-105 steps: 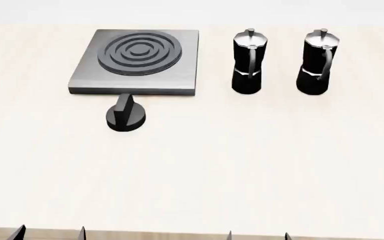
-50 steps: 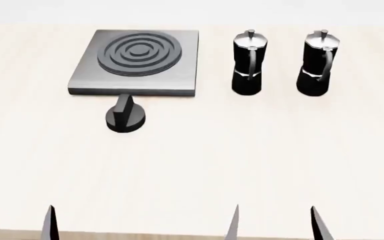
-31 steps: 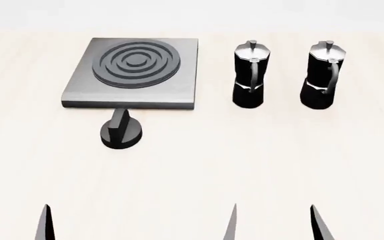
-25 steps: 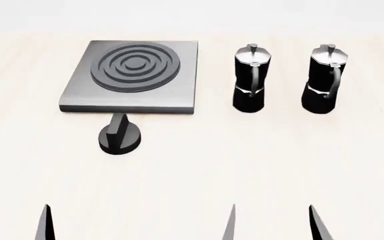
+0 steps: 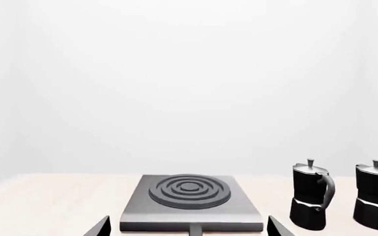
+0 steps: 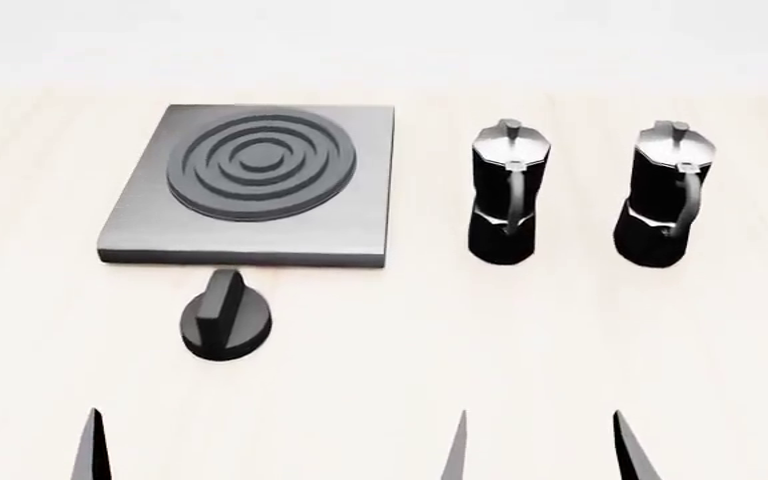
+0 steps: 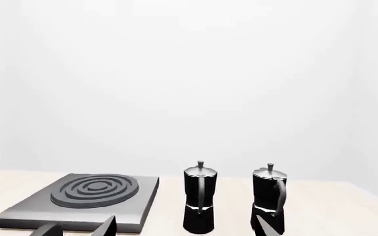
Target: Put both moka pots on the stove.
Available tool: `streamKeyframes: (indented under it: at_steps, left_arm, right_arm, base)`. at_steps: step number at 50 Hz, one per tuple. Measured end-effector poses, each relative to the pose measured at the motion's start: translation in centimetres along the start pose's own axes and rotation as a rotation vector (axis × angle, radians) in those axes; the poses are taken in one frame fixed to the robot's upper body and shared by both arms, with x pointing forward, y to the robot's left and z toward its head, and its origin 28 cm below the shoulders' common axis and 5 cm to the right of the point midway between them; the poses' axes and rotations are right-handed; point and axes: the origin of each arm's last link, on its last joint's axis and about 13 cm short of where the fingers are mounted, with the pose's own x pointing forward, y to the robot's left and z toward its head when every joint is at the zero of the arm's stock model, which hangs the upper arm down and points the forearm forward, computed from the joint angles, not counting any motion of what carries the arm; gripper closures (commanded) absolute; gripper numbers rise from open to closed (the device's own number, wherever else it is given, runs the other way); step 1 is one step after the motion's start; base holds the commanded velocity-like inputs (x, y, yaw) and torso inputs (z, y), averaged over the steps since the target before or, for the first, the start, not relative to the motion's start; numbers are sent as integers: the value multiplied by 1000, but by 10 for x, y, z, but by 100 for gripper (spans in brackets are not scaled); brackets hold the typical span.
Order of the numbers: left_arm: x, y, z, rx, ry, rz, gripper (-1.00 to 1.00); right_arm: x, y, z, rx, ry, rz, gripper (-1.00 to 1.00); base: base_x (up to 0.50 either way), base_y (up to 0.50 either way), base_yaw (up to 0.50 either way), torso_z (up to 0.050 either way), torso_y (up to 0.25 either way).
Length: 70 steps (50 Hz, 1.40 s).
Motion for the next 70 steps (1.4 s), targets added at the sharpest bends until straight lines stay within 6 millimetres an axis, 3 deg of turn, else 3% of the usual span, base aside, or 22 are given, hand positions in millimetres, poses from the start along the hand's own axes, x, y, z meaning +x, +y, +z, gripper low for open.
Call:
streamKeyframes:
  at_steps: [70]
  left_arm:
    - [0,0,-1,-2,-20,-3,-100]
  right_arm:
    - [1,0,-5,-7,13,4,-100]
  base:
    - [187,0,0,0,0]
